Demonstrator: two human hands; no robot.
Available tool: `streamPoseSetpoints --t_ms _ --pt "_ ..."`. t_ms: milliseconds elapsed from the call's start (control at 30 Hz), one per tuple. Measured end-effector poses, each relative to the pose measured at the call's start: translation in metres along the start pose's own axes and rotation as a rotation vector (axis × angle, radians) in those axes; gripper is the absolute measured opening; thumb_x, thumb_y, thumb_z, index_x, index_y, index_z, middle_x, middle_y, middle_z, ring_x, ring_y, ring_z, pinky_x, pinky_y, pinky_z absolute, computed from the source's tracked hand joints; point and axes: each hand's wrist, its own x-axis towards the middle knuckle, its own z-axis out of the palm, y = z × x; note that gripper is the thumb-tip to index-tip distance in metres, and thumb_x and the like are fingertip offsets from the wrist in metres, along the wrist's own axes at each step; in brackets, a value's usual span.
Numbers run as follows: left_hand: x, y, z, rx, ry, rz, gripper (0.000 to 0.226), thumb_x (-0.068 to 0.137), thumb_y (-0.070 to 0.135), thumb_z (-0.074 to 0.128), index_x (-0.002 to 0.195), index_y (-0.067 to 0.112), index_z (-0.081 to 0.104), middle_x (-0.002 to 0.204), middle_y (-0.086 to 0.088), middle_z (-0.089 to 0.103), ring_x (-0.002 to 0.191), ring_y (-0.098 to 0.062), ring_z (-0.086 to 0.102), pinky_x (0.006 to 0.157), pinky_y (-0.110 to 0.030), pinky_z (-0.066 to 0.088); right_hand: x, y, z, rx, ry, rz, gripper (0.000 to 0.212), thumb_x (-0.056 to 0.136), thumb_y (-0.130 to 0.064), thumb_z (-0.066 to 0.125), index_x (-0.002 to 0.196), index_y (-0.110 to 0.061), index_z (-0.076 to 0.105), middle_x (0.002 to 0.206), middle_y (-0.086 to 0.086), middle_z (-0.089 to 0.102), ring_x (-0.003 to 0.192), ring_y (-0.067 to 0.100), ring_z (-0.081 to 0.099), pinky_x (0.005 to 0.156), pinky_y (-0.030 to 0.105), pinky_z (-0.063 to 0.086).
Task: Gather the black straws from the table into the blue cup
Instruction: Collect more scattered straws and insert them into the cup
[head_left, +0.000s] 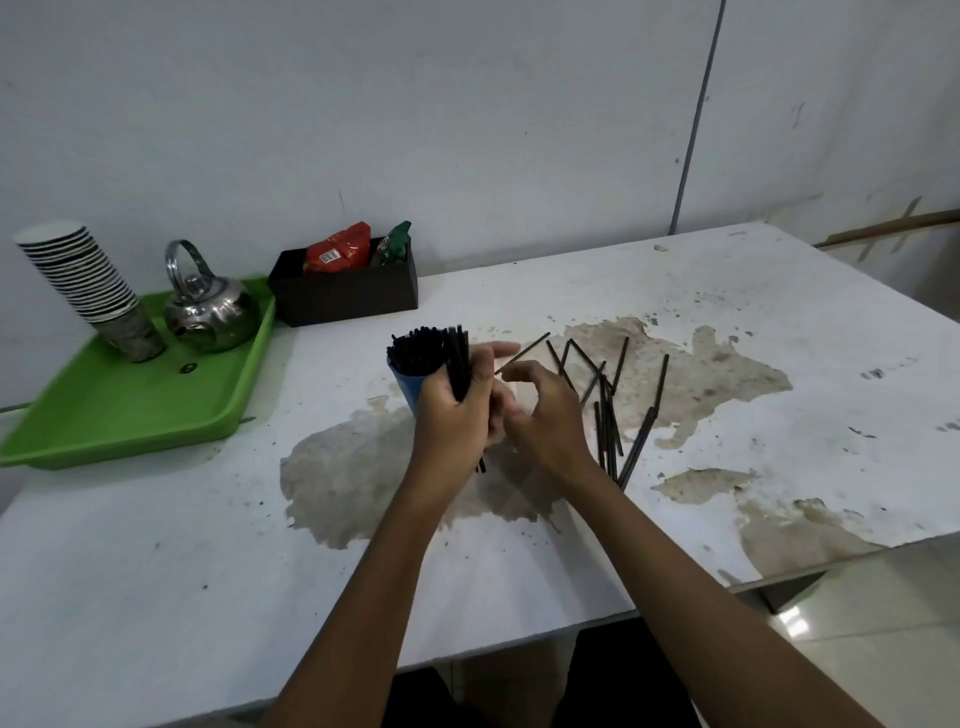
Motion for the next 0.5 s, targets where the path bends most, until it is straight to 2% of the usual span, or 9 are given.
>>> streamPoseSetpoints --t_ms 67,133,233,333,433,500 --pt "0.008 0.015 -0.006 -0.039 0.044 0.025 0.028 0.102 0.038 0.043 0.114 0.026 0.066 0.061 0.0 0.062 0.048 -0.007 0.052 0.046 -0.02 0.044 0.0 -0.007 0.01 0.014 -0.058 0.014 0.039 0.077 -0.02 0.06 0.116 -0.013 0.062 0.114 0.002 0.066 0.106 0.014 0.059 0.094 0.034 0.05" --pt "0.018 0.03 -0.014 -0.078 0.094 0.07 0.03 0.103 0.039 0.04 0.115 0.027 0.065 0.062 0.0 0.065 0.05 -0.009 0.054 0.051 -0.02 0.047 0.0 -0.013 0.02 0.048 -0.117 0.062 0.049 0.074 -0.017 0.061 0.123 -0.016 0.057 0.123 0.002 0.061 0.114 0.015 0.056 0.098 0.037 0.049" --pt "0.035 0.048 -0.026 -0.138 0.182 0.143 0.03 0.104 0.038 0.036 0.109 0.027 0.064 0.063 0.001 0.068 0.059 -0.01 0.061 0.061 -0.022 0.05 -0.004 -0.013 0.03 0.075 -0.201 0.132 0.068 0.073 -0.019 0.073 0.135 -0.018 0.047 0.138 0.001 0.049 0.125 0.014 0.045 0.104 0.033 0.044" --pt "0.054 0.057 -0.036 -0.19 0.238 0.191 0.033 0.106 0.036 0.034 0.107 0.022 0.063 0.068 -0.001 0.072 0.072 -0.013 0.067 0.071 -0.027 0.052 -0.006 -0.006 0.041 -0.016 -0.2 0.077 0.079 0.071 -0.039 0.08 0.138 -0.019 0.044 0.139 -0.001 0.045 0.126 0.01 0.04 0.095 0.019 0.038" --pt "0.071 0.058 -0.042 -0.221 0.252 0.194 0.035 0.106 0.038 0.032 0.105 0.022 0.063 0.075 -0.002 0.075 0.079 -0.018 0.066 0.08 -0.036 0.05 -0.004 -0.004 0.048 -0.097 -0.152 0.068 0.086 0.068 -0.056 0.08 0.138 -0.019 0.047 0.134 -0.005 0.045 0.116 0.0 0.036 0.082 0.005 0.029" --pt "0.08 0.057 -0.042 -0.251 0.242 0.184 0.035 0.106 0.037 0.032 0.105 0.021 0.063 0.079 -0.002 0.076 0.082 -0.018 0.067 0.083 -0.037 0.051 -0.003 -0.004 0.05 -0.138 -0.122 0.05 0.078 0.069 -0.06 0.077 0.132 -0.019 0.054 0.126 -0.007 0.048 0.11 -0.001 0.039 0.076 0.006 0.032"
